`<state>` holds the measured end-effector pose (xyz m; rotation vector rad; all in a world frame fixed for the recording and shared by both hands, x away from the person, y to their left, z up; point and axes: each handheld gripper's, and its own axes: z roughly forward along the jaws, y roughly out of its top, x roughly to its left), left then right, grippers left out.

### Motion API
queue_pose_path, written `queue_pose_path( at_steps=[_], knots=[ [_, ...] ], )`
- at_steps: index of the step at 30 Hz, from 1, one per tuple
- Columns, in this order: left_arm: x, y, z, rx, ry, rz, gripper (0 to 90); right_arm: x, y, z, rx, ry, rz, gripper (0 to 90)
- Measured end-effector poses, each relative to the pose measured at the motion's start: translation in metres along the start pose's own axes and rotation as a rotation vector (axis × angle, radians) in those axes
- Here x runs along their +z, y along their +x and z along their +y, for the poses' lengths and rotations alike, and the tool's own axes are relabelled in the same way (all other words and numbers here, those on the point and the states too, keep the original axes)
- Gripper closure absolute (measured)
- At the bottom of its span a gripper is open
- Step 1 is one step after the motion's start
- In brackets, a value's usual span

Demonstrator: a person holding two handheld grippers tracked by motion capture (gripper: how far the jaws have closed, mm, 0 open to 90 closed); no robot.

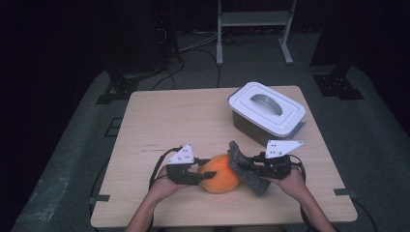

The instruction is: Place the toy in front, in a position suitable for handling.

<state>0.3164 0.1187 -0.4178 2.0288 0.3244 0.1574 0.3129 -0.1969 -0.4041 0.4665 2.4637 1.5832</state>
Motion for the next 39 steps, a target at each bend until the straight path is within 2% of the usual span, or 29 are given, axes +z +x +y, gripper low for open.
queue_pose_path(
  at_steps=[2, 3, 6, 11, 13, 15, 18, 21, 23, 26, 28, 30, 34, 39],
  knots=[
    [-0.001, -0.001, 0.002, 0.000, 0.000, 0.000, 53.5, -0.002, 0.004, 0.007, -0.014, -0.034, 0.008, 78.8],
    [-0.001, -0.001, 0.002, 0.001, 0.001, 0.000, 53.4, -0.001, 0.006, 0.008, -0.023, -0.032, 0.010, 78.8],
    [0.002, -0.001, -0.001, 0.003, 0.007, -0.009, 51.4, 0.007, 0.005, 0.002, -0.031, 0.017, 0.012, 78.8],
    [0.003, 0.001, -0.002, 0.004, 0.000, -0.016, 30.6, 0.006, -0.002, -0.006, -0.009, 0.044, 0.014, 78.8],
    [0.008, 0.004, -0.007, -0.020, 0.033, -0.002, 18.4, 0.005, -0.002, -0.008, -0.002, 0.048, 0.012, 78.8],
    [0.011, 0.008, -0.013, -0.052, 0.035, -0.018, 13.4, 0.004, -0.004, -0.009, 0.001, 0.049, 0.013, 78.7],
    [0.010, 0.010, -0.014, -0.059, 0.032, -0.030, 16.0, 0.004, -0.005, -0.010, 0.003, 0.058, 0.006, 78.8],
    [0.009, 0.007, -0.011, -0.041, 0.041, -0.008, 34.8, 0.002, -0.007, -0.008, 0.003, 0.060, -0.006, 78.7],
    [0.006, 0.005, -0.007, -0.041, 0.033, 0.006, 42.5, -0.002, -0.003, -0.002, -0.008, 0.029, -0.018, 78.8],
    [0.003, 0.000, 0.000, -0.016, 0.025, 0.018, 46.8, -0.005, 0.004, 0.008, -0.033, -0.015, -0.015, 78.8],
    [0.000, -0.001, 0.003, -0.005, 0.025, 0.016, 47.2, 0.000, 0.007, 0.009, -0.052, 0.013, -0.015, 78.8],
    [-0.003, -0.001, 0.004, 0.003, 0.029, 0.011, 47.3, 0.007, 0.006, 0.002, -0.045, 0.045, -0.007, 78.8],
    [-0.002, -0.001, 0.002, 0.005, 0.021, -0.008, 44.6, 0.010, 0.001, -0.004, -0.028, 0.057, 0.008, 78.8],
    [0.000, 0.003, 0.000, -0.018, 0.007, -0.010, 25.4, 0.009, -0.001, -0.008, -0.019, 0.078, 0.009, 78.8]
  ],
)
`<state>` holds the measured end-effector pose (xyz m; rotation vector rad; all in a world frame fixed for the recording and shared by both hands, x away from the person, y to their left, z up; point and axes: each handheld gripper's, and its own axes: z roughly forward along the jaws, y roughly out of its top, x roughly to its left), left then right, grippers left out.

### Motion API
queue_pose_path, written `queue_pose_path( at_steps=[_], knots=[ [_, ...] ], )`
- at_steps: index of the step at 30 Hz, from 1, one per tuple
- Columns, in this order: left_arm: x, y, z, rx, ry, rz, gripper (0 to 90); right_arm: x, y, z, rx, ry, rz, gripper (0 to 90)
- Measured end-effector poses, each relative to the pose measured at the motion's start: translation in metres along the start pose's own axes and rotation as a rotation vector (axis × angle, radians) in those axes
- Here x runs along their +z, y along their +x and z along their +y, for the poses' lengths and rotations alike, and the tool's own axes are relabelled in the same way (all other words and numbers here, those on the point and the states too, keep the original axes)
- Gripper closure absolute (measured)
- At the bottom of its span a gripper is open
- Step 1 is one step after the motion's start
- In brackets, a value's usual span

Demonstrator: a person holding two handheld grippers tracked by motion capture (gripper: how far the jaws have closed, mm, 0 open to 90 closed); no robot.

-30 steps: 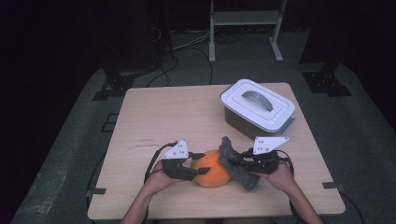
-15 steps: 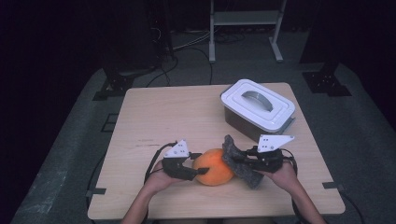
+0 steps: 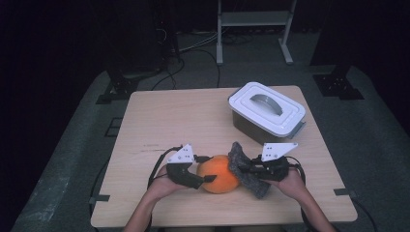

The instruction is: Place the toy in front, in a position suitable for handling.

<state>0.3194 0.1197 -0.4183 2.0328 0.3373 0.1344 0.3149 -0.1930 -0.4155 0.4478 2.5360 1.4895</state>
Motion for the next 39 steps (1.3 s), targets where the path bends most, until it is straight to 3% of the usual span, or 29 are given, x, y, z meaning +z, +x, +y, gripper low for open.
queue_pose_path(
  at_steps=[3, 6, 8, 12, 16, 18, 20, 23, 26, 30, 32, 39],
  knots=[
    [0.004, 0.005, -0.005, -0.036, 0.014, 0.013, 10.5, -0.001, -0.002, -0.001, 0.005, 0.003, 0.002, 78.8],
    [0.010, 0.008, -0.011, -0.069, 0.015, -0.022, 9.7, -0.001, -0.003, -0.003, 0.007, 0.010, 0.005, 78.8],
    [0.009, 0.007, -0.011, -0.062, 0.015, -0.037, 16.1, -0.001, -0.004, -0.004, 0.011, 0.015, 0.002, 78.8],
    [0.005, 0.002, -0.006, -0.026, 0.025, -0.018, 39.9, -0.001, -0.005, -0.004, 0.016, 0.014, 0.000, 78.8],
    [-0.001, -0.001, 0.003, -0.003, 0.033, 0.000, 45.0, -0.010, 0.000, 0.007, 0.002, -0.049, -0.023, 78.8],
    [0.000, -0.004, 0.005, 0.010, 0.043, 0.010, 45.1, -0.009, 0.005, 0.014, -0.008, -0.081, -0.010, 78.8],
    [-0.001, -0.005, 0.006, 0.020, 0.052, 0.016, 45.1, -0.002, 0.010, 0.017, -0.036, -0.051, 0.000, 78.8],
    [-0.007, -0.004, 0.007, 0.019, 0.045, 0.025, 45.1, 0.004, 0.008, 0.010, -0.022, -0.028, 0.008, 78.8],
    [-0.009, -0.004, 0.008, 0.026, 0.057, 0.035, 44.7, 0.004, 0.004, 0.006, -0.018, 0.005, -0.015, 78.7],
    [-0.008, -0.006, 0.010, 0.025, 0.047, 0.032, 44.0, 0.000, 0.009, 0.015, -0.022, -0.055, -0.004, 78.7],
    [-0.006, -0.006, 0.010, 0.033, 0.058, 0.035, 42.9, 0.002, 0.012, 0.017, -0.036, -0.047, -0.003, 78.7],
    [-0.004, -0.004, 0.007, 0.015, 0.034, 0.025, 27.8, 0.006, 0.005, 0.005, -0.015, -0.002, -0.004, 78.7]
  ],
)
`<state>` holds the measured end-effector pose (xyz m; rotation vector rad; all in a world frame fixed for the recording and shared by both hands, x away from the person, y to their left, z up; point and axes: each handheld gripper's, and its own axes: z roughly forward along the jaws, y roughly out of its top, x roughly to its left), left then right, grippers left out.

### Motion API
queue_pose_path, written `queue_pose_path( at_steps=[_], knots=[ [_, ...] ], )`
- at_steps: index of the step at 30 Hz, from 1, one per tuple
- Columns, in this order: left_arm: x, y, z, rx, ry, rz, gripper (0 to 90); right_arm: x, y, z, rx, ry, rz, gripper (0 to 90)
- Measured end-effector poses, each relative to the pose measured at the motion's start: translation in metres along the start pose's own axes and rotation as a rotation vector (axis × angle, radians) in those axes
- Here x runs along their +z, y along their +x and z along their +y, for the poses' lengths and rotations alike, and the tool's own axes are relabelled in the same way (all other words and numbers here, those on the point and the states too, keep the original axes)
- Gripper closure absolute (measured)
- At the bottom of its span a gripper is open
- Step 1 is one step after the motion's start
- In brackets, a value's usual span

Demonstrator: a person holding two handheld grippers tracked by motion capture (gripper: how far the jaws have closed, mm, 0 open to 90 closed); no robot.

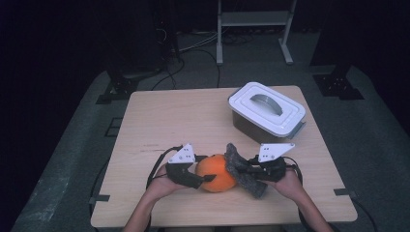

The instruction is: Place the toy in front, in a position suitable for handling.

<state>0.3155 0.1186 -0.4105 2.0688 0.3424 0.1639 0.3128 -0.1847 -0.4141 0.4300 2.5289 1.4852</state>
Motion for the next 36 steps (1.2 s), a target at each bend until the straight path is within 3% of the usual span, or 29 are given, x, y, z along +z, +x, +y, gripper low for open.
queue_pose_path(
  at_steps=[7, 11, 14, 16, 18, 23, 30, 36],
  knots=[
    [-0.002, 0.006, -0.006, -0.028, -0.023, -0.034, 23.7, -0.001, -0.005, -0.007, 0.016, 0.025, -0.010, 78.7],
    [-0.003, 0.002, -0.003, -0.015, -0.014, -0.010, 37.8, -0.001, -0.006, -0.006, 0.020, 0.028, -0.017, 78.6],
    [-0.005, 0.002, 0.000, -0.022, -0.017, -0.001, 42.0, -0.008, -0.004, 0.000, 0.014, -0.015, -0.029, 78.6],
    [-0.006, 0.001, 0.002, -0.023, -0.014, 0.009, 43.2, -0.013, -0.001, 0.007, 0.011, -0.068, -0.019, 78.6],
    [-0.007, 0.000, 0.005, -0.013, -0.009, 0.014, 43.9, -0.013, 0.005, 0.013, -0.008, -0.089, -0.008, 78.6],
    [-0.008, -0.004, 0.007, 0.005, -0.004, 0.011, 44.2, 0.002, 0.008, 0.009, -0.028, -0.018, 0.010, 78.5],
    [-0.006, -0.002, 0.005, 0.002, -0.021, -0.006, 30.3, 0.005, 0.000, -0.002, 0.000, 0.018, 0.015, 78.6],
    [-0.007, 0.004, 0.000, -0.024, -0.035, -0.019, 19.3, 0.005, -0.002, -0.006, 0.009, 0.032, 0.007, 78.5]
  ],
)
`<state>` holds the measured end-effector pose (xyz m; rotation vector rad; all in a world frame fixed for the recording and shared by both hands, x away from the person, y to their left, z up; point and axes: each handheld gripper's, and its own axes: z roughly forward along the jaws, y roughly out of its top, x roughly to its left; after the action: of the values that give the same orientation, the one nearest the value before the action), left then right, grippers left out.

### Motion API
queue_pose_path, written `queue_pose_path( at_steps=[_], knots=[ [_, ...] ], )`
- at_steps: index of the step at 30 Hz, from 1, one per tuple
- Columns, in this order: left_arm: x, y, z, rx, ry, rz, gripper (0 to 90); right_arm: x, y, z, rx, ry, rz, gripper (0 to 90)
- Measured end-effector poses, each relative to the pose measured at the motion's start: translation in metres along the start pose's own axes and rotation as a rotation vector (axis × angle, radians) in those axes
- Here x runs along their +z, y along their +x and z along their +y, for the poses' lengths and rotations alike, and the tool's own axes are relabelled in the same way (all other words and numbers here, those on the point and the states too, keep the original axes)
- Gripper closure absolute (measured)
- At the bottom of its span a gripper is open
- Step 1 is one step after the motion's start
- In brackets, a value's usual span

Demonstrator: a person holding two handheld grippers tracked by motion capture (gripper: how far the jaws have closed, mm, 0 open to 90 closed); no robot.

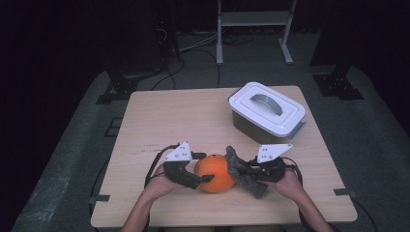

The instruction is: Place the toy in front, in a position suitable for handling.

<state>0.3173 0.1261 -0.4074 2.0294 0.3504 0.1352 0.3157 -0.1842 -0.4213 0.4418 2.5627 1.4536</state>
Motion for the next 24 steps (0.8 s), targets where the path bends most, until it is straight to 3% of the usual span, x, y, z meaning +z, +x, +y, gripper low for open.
queue_pose_path(
  at_steps=[17, 20, 24],
  knots=[
    [-0.006, 0.006, -0.006, -0.015, 0.006, -0.009, 30.4, -0.002, -0.011, -0.012, 0.050, 0.048, -0.018, 78.5],
    [-0.008, 0.006, -0.007, -0.008, 0.006, -0.011, 37.3, -0.007, -0.013, -0.012, 0.058, 0.037, -0.026, 78.5],
    [-0.007, 0.004, -0.003, -0.009, 0.005, -0.012, 43.9, -0.014, -0.012, -0.005, 0.059, -0.021, -0.025, 78.5]
  ],
)
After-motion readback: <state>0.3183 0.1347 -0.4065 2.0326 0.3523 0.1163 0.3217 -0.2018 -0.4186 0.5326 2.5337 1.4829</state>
